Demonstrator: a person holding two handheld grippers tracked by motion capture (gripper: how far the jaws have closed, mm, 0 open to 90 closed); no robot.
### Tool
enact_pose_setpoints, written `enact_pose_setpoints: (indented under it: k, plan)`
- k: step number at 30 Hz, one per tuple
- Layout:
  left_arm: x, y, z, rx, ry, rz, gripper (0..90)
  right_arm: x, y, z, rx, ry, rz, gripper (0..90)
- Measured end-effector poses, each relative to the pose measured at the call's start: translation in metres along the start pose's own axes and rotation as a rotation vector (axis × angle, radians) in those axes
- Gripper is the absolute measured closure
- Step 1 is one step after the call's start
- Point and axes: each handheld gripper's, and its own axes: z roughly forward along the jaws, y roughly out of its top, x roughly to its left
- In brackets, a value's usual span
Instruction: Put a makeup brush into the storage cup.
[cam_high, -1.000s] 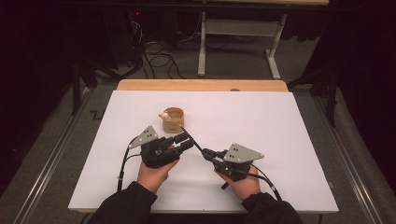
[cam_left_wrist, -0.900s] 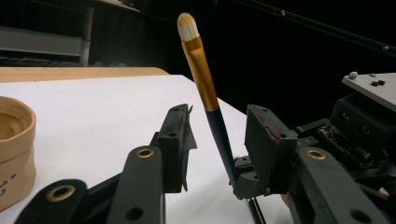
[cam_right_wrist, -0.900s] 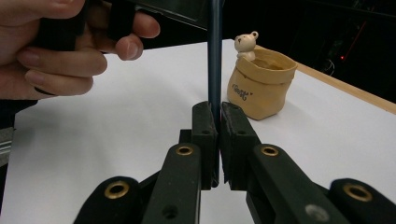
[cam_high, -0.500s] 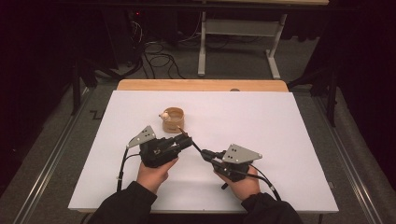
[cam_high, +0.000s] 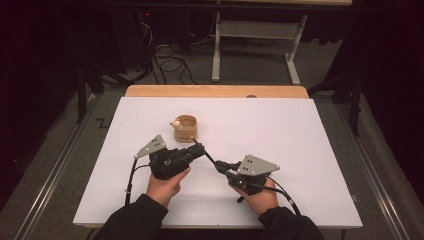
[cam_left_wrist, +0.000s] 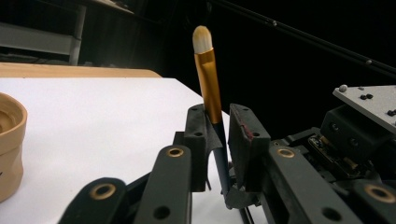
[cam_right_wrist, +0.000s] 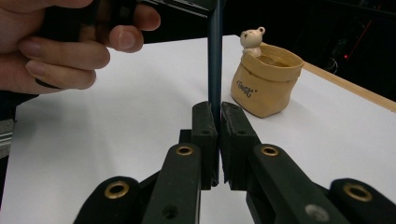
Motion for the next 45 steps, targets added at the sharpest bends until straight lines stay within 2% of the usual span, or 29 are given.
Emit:
enact_pose_setpoints:
  k: [15,45]
  plan:
    - [-0.0002,-0.0005,0.0007,-0.008,-0.041,-0.001,82.6,0.0014,-0.0006,0.0016,0.006,-0.002,-0.002,86.4]
    - [-0.0013,-0.0015,0.0013,-0.008,-0.038,0.015,82.7,0.0017,-0.0014,0.0027,0.007,-0.001,0.003,85.5]
